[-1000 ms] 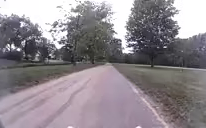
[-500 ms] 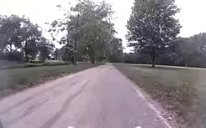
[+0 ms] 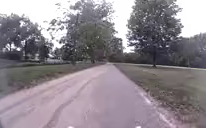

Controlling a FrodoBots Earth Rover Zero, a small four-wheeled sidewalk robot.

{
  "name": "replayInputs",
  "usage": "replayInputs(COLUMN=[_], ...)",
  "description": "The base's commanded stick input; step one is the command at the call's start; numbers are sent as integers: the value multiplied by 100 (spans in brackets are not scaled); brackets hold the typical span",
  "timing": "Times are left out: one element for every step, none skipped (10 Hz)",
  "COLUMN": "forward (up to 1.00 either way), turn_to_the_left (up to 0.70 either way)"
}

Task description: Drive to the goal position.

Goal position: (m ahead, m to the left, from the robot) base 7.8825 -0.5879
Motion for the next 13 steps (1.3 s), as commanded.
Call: replayInputs(forward=[70, 70, 70, 70, 70, 70, 70, 70, 70, 70, 70, 70, 70], turn_to_the_left=[0, 0, -14, -13, -8, -3, 0, 0, 0, 0, 0, 0, 0])
